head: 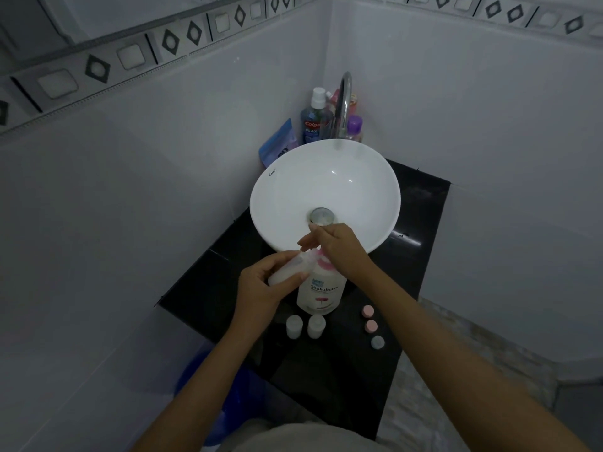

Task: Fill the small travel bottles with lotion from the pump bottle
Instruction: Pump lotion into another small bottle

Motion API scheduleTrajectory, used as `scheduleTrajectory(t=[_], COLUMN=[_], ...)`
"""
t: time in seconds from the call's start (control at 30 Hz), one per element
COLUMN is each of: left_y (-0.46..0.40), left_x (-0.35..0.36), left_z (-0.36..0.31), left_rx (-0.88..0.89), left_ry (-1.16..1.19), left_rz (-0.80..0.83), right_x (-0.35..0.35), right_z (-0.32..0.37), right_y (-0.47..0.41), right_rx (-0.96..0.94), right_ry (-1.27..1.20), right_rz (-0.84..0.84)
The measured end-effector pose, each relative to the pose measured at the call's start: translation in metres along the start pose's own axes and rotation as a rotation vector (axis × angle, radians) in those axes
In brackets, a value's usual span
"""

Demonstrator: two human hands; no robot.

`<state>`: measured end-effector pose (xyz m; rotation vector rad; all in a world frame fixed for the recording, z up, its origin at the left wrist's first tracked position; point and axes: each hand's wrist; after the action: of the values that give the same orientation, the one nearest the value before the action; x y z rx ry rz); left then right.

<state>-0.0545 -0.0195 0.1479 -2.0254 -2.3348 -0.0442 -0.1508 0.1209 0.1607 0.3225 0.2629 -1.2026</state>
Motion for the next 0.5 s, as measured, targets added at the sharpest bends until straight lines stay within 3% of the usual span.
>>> scheduleTrajectory(t=[0.23, 0.5], left_y=[-0.005, -0.004], left_x=[0.0, 0.002], left_z=[-0.01, 0.002], left_rx=[0.061, 0.015], left_ry=[-0.056, -0.045], left_rz=[0.009, -0.014], right_x=[-0.008, 0.004], right_z=[0.01, -0.006], right_y=[-0.002, 0.001], right_rx=[-0.022, 0.029], right_ry=[-0.051, -0.06], right_rz=[-0.012, -0.03])
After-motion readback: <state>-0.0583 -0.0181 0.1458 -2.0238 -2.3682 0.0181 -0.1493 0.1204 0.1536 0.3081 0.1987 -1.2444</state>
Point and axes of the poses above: each hand's wrist, its own y-axis away from the middle knuckle, its own x-axis out of the palm, z = x × y
